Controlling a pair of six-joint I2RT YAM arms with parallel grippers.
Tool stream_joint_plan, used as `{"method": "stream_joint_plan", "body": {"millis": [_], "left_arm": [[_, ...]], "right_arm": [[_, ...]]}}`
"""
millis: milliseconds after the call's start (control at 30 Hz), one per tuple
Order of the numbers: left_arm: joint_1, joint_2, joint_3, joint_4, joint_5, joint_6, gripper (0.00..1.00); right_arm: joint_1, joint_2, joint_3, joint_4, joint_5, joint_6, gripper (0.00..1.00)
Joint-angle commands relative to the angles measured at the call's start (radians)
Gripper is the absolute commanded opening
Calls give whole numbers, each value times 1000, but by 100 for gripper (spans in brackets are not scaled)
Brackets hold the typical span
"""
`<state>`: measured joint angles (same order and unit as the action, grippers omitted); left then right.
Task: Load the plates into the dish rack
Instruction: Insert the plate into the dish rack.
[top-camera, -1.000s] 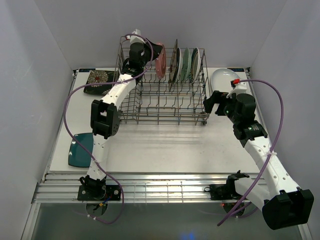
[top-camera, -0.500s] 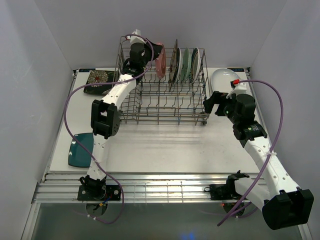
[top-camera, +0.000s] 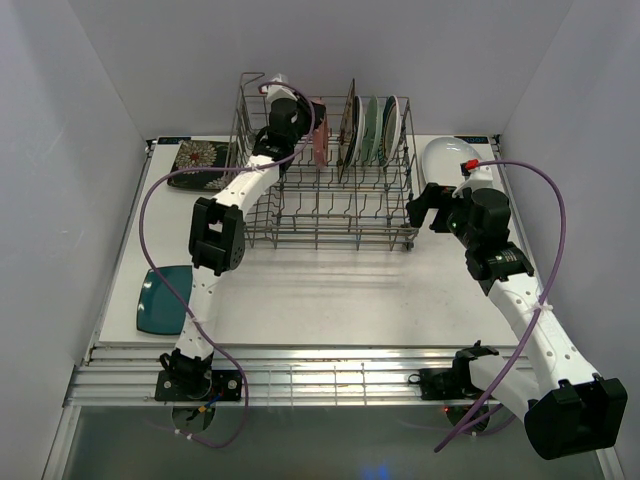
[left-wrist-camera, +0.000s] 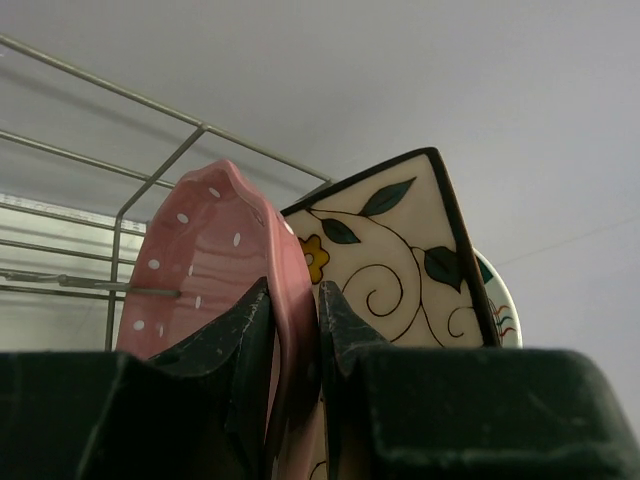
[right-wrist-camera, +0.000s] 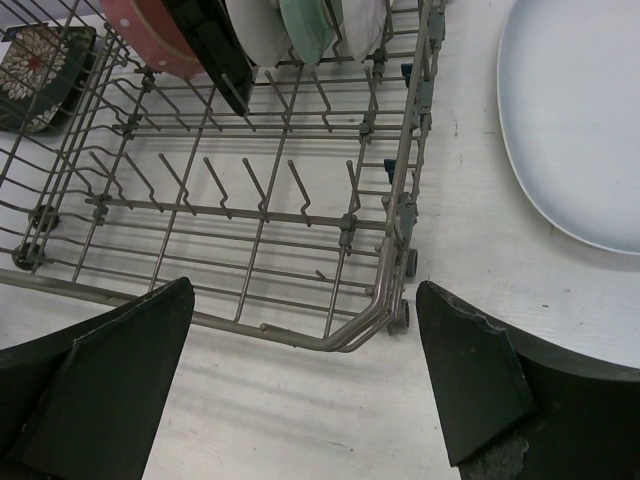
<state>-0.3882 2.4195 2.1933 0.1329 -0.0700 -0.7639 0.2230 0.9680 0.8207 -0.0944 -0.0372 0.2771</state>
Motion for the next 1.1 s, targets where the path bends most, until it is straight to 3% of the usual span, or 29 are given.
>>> {"method": "stream_joint_plan", "body": {"millis": [0, 300, 433, 467, 567, 867, 1067], "left_arm": [[6, -60, 13, 109, -10, 28, 0], [5, -51, -7, 134, 16, 44, 3], [0, -51, 3, 134, 16, 55, 24], [-1, -54, 5, 134, 16, 58, 34], [-5, -54, 11, 134, 18, 54, 46], [-5, -85, 16, 134, 53, 72, 65], [-5, -120, -15, 137, 105, 61, 65]], "right_arm": [[3, -22, 5, 44, -7, -12, 97], [3, -22, 5, 44, -9, -13, 97], [3, -18, 8, 44, -9, -13, 97], [3, -20, 8, 44, -9, -13, 97], [3, -17, 6, 42, -7, -13, 97], [3, -17, 8, 41, -4, -13, 97], [3, -18, 9, 38, -1, -13, 97]]}}
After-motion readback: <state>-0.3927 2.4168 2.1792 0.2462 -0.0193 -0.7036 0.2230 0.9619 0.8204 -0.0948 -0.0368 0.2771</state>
